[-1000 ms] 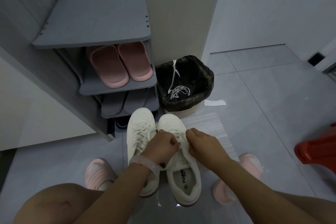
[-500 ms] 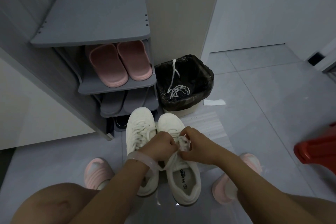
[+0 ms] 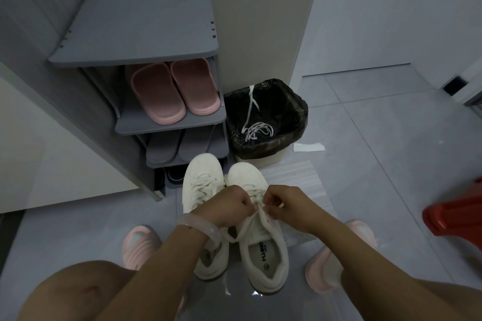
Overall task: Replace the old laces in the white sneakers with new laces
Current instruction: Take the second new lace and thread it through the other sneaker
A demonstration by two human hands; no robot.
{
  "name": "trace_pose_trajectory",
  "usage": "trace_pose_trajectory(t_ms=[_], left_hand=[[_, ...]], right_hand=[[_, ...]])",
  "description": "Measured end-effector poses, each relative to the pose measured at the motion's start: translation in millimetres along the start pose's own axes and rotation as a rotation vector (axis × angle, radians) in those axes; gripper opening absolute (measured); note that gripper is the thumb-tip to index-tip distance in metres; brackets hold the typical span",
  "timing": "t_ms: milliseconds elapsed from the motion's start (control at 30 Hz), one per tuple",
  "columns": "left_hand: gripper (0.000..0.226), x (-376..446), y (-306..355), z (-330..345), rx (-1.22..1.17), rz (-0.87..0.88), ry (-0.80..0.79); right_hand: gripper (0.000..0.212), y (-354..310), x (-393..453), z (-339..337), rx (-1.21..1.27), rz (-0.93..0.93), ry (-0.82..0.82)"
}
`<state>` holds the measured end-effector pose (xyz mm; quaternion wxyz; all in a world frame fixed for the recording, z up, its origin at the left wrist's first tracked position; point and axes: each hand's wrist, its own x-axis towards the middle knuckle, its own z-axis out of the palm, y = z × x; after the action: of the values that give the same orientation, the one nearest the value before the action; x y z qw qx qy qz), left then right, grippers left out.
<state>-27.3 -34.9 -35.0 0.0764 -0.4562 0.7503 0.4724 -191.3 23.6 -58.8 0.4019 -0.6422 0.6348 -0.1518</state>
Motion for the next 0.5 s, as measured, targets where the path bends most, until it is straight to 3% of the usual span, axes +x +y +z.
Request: trace_pose_trajectory(t_ms=[200, 333, 433, 500], left_hand=[[0.026, 0.2, 4.9, 7.6, 0.074, 0.097, 0.076], [0.028, -0.2, 2.9, 9.5, 0.123, 0.085, 0.091], [0.042, 2.9, -4.8, 10.2, 0.163, 0.059, 0.091], [0.045, 5.4, -8.2, 9.5, 0.158, 0.036, 0.082]], right_hand=[[0.011, -6.1, 1.5, 13.8, -0.332, -0.089, 0.272], [0.036, -4.9, 2.0, 24.6, -0.570, -0.187, 0.483], [0.058, 0.9, 3.3, 19.9, -0.648, -0.177, 0.373], [0.045, 4.2, -0.1, 15.9, -0.657, -0.134, 0.273]])
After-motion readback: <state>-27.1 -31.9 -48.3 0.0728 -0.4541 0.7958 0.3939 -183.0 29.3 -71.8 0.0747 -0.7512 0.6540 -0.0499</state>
